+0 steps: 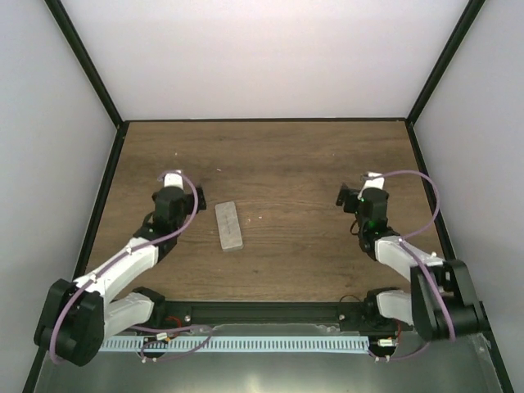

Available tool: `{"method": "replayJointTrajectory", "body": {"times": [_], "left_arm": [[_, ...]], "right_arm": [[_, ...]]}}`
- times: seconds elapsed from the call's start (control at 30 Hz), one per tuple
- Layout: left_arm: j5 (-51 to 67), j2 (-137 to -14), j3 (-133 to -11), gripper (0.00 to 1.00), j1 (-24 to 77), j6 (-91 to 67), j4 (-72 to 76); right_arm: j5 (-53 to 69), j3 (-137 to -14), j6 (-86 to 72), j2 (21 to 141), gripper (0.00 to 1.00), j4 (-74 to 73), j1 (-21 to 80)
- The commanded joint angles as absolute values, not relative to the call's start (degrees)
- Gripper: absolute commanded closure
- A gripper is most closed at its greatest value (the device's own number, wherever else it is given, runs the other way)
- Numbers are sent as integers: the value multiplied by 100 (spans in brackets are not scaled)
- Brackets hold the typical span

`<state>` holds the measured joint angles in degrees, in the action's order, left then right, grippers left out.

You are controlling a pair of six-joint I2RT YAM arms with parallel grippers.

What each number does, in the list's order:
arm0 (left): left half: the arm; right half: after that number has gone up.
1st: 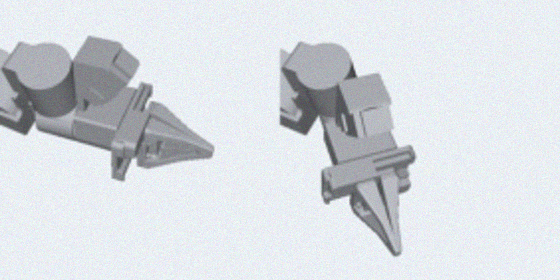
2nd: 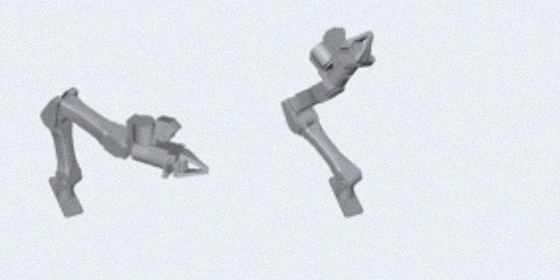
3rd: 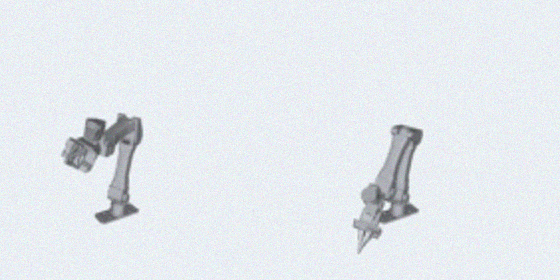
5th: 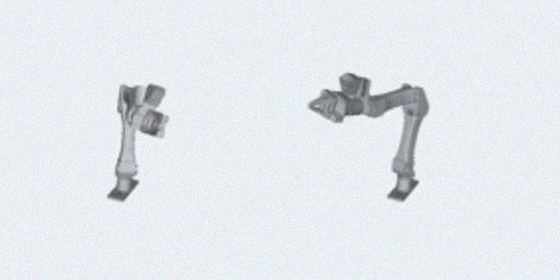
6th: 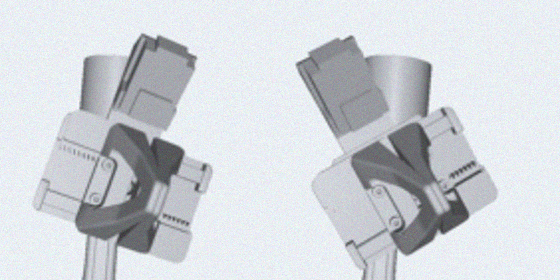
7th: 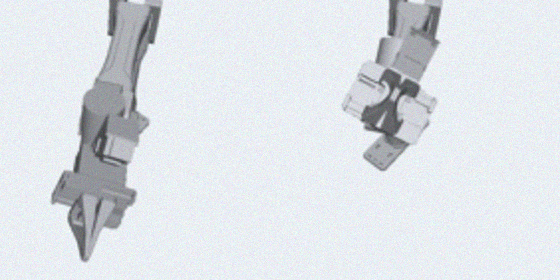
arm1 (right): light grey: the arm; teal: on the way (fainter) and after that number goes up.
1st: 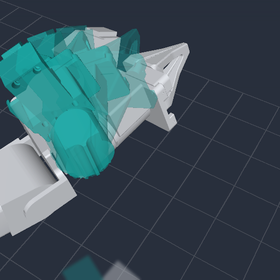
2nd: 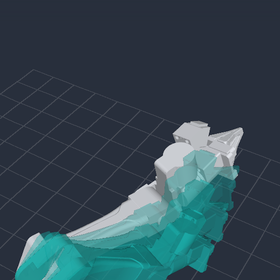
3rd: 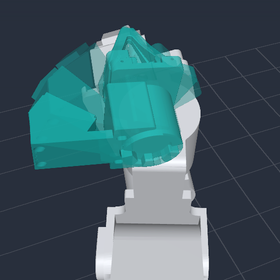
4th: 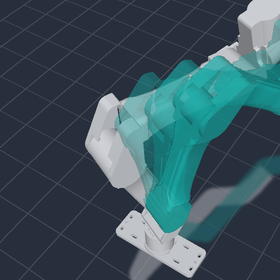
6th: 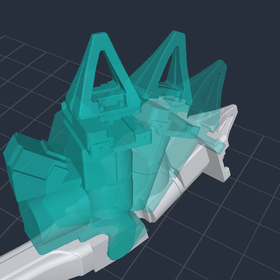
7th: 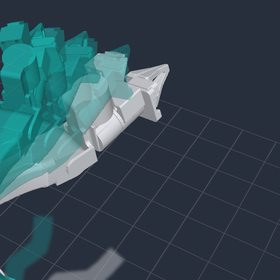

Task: Organize the sunglasses
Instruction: Reset both arms

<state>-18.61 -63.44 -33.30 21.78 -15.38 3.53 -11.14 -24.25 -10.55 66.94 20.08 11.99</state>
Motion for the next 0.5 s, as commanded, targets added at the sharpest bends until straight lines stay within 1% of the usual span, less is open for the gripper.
{"method": "replayJointTrajectory", "body": {"times": [0.0, 0.03, 0.07, 0.1, 0.13, 0.2, 0.27, 0.33, 0.43, 0.47], "left_arm": [[-2958, -5921, -2126, 0, 2147, -1273, 2509], [-3063, -5881, -1941, 0, 2110, -1203, 2711], [-3034, -5829, -1885, 0, 2009, -1276, 2680], [-2886, -5827, -1880, 0, 1850, -1327, 2686], [-2746, -5852, -1866, 0, 1707, -1332, 2770], [-2612, -5957, -1823, 0, 1523, -1156, 3096], [-2302, -6145, -1826, 0, 1281, -967, 3453], [-1894, -6425, -1873, 0, 1006, -761, 3840], [-1458, -6872, -2080, 0, 686, -460, 4112], [-1383, -7017, -2096, 0, 645, -194, 4275]], "right_arm": [[-1596, -1760, -1082, 7474, 0, 4501, 564], [-1599, -1709, -1124, 7660, 0, 4788, 417], [-1575, -1834, -1250, 7739, 0, 4633, 276], [-1545, -1771, -1333, 7798, 0, 4952, 156], [-1254, -1650, -1230, 7852, 0, 5444, 21], [-1153, -1631, -1248, 8156, 0, 5874, -148], [-941, -1609, -1092, 8243, 0, 6055, -140], [-753, -1219, -840, 8241, 0, 6804, -23], [57, -862, -402, 8722, 0, 8026, 0], [465, -941, -210, 8757, 0, 7926, 8]]}}
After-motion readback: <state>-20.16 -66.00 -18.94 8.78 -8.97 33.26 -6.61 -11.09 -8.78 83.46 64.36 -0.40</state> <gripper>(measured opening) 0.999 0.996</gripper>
